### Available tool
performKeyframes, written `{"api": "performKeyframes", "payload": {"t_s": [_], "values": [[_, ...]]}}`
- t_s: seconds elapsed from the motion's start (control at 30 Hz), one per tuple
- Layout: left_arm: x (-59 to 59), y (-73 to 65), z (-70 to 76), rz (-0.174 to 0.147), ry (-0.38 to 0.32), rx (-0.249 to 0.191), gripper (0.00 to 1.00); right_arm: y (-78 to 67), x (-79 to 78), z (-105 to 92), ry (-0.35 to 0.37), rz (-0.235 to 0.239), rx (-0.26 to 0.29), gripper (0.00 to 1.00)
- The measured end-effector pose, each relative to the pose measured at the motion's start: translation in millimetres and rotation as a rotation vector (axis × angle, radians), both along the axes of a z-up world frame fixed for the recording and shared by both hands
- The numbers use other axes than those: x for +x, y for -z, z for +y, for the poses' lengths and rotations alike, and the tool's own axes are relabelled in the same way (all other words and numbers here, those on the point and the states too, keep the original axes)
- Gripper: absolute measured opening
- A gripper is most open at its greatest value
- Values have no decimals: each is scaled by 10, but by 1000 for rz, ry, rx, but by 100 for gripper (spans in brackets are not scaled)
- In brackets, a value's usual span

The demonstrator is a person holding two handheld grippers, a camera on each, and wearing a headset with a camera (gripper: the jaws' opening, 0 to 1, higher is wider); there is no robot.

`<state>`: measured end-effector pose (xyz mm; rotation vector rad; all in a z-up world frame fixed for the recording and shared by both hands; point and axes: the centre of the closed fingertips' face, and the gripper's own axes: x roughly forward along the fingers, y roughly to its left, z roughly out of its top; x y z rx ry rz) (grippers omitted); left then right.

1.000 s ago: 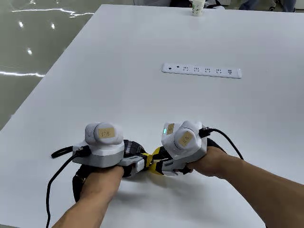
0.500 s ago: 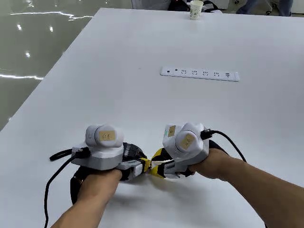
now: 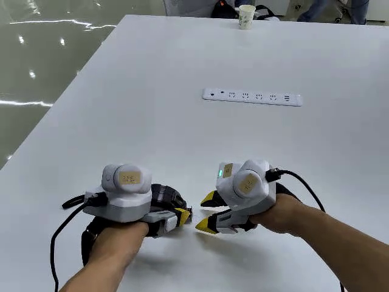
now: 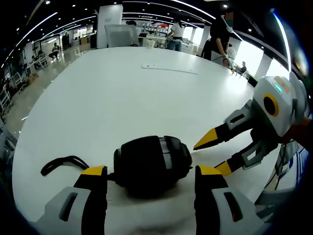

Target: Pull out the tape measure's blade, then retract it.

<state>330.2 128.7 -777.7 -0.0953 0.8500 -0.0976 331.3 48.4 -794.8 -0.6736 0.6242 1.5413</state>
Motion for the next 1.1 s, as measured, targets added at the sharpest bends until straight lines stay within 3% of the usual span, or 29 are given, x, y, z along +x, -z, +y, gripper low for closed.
{"api": "performKeyframes", "payload": {"t_s": [0.63, 1.1], "values": [[-110, -42, -6, -19, 68, -17, 73, -61, 20, -367, 112, 6, 14, 33], [-180, -95, -57, -71, 151, -33, 77, -152, 26, -654, 215, 2, 42, 41]]}}
